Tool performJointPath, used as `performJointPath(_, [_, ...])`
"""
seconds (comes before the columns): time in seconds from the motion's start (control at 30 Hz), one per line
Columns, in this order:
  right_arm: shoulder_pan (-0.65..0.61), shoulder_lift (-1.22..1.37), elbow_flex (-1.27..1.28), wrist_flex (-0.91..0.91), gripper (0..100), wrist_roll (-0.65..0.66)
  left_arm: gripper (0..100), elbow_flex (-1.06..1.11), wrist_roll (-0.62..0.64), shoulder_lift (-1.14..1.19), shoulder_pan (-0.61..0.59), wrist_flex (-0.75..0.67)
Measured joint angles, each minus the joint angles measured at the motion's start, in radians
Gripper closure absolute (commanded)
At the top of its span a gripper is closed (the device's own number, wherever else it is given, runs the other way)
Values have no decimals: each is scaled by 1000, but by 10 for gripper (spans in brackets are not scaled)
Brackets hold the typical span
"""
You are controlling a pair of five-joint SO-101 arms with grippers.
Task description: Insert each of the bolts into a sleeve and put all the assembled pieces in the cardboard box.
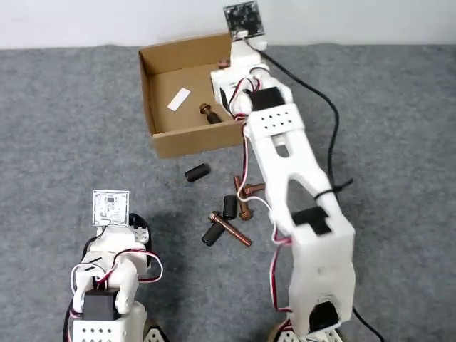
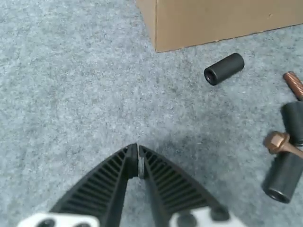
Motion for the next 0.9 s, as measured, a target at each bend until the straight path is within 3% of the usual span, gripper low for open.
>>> performJointPath(0.17, [-2,123,-58,8,978,3,995,0,0,0,0,2])
performJointPath(0.37, [-2,146,-60,75,842,3,995,0,0,0,0,2])
performJointPath(0.77, [-2,107,-126,262,993,3,995,0,0,0,0,2])
performJointPath(0.9, [-8,41,-126,358,989,3,995,0,0,0,0,2])
